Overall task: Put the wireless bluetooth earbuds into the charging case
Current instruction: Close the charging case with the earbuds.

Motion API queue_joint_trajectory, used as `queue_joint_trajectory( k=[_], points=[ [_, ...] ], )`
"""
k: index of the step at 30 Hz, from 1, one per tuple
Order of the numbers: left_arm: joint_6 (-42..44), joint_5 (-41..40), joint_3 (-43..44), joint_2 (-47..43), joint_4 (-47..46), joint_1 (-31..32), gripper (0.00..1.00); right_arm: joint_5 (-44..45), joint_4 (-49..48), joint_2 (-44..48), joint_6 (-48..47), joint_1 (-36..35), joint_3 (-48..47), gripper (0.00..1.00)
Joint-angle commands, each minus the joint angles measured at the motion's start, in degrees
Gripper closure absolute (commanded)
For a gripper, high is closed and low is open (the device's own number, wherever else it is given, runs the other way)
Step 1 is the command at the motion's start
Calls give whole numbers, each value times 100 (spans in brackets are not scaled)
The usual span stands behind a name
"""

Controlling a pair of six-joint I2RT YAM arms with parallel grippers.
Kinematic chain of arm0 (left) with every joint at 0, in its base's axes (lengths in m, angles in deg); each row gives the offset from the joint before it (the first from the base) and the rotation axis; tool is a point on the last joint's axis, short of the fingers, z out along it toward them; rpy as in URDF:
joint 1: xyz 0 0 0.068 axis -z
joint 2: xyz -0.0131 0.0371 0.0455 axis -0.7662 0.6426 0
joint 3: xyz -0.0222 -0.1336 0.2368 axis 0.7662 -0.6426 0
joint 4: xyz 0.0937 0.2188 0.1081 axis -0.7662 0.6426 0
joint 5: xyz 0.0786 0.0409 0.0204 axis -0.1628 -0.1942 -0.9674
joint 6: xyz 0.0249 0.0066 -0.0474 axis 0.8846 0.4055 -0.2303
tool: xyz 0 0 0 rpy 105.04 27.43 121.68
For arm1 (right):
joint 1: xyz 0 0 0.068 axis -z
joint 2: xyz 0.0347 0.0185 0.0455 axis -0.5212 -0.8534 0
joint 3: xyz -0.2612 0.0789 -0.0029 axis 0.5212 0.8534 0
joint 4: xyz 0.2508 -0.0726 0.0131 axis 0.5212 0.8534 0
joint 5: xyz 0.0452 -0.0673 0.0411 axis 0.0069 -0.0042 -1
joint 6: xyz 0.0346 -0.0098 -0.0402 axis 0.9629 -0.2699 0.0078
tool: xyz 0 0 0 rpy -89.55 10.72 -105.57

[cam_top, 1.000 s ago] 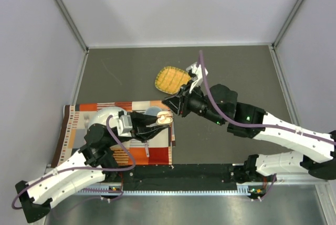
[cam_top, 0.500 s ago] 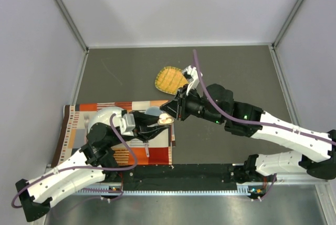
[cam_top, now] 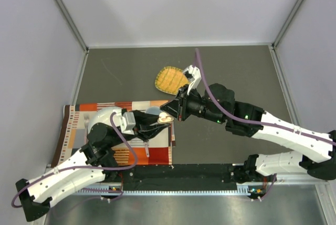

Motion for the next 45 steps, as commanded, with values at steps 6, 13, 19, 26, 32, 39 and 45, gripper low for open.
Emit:
queue_joint_trajectory(
  k=[6, 13, 19, 26, 32, 39, 45],
  points=[
    [-58, -520, 34, -103, -694, -13, 100, -1064, 372, -216, -34, -18, -180, 97],
    [-93, -424, 34, -85, -641, -13, 100, -137, 390, 82, -86, -26, -57, 95],
    [-146, -406, -27, -85, -588, -22, 100, 755, 109, 557, -332, -18, 128, 65],
    [-129, -502, -62, -68, -606, -22, 100, 185, -103, 812, -430, -26, 330, 51],
    [-94, -494, -18, -24, -615, -22, 100, -10, -103, 812, -342, -26, 506, 51],
    [-102, -309, 61, 38, -475, -22, 100, 377, -120, 777, -420, -26, 401, 50],
    [-146, -432, -80, -15, -483, -13, 100, 631, -463, 1005, -403, -18, 523, 50]
  ],
)
